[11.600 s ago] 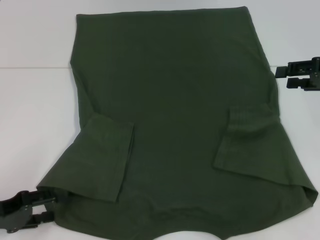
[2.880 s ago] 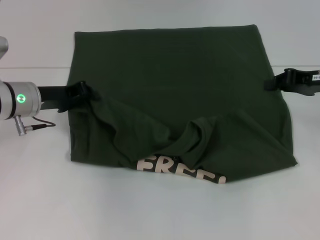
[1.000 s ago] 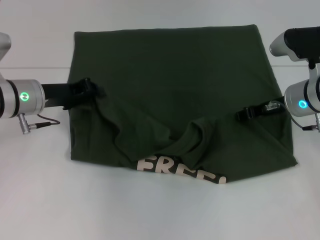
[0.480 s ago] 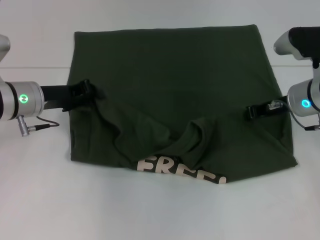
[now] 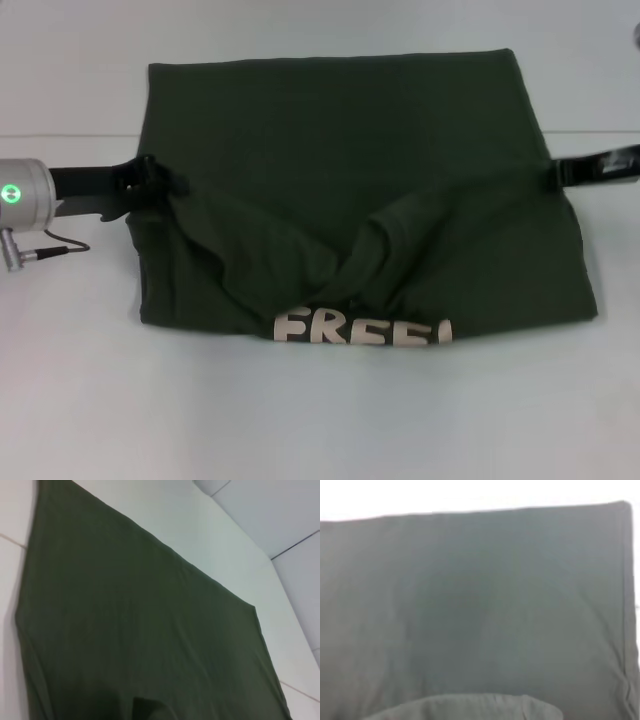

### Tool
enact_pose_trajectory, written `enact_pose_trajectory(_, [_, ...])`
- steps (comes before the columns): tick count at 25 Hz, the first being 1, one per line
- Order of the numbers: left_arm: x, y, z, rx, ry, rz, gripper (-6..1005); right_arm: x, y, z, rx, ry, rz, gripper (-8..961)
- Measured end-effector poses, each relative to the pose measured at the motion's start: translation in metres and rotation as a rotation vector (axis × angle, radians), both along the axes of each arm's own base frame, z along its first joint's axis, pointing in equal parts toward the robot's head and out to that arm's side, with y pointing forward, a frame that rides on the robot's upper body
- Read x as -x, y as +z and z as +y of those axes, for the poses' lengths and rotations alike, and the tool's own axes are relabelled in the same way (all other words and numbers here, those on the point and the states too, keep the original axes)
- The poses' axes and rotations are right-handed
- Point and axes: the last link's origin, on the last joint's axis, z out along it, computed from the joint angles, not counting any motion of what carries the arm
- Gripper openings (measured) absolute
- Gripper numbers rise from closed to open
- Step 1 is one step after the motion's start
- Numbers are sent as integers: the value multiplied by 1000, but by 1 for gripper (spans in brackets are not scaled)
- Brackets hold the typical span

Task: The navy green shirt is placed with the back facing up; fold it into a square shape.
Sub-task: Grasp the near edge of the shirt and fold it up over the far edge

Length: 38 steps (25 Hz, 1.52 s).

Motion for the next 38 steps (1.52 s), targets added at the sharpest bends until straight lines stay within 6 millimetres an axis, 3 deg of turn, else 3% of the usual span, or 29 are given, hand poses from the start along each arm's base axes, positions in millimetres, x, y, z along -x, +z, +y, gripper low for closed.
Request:
enact_pose_trajectory(10, [-8,18,8,-40,-11,13,40,23,20,17,-96,55,15,10])
enact_pose_trajectory(14, [-16,20,22,-81,-16,58,44,19,8,28,-131,52,-9,10])
enact_pose_trajectory(20, [-13,7,34,-107,-14,201,50,2,-15,37,-175,22,-81,11])
enact_pose_trajectory(29, [-9,14,39,-160,21,223,59,2,-2,45,-252,12,-69,11])
enact_pose_trajectory(38, [-19,3,45,-149,-27,269,68,7,-12,48,-253,46,-106,11])
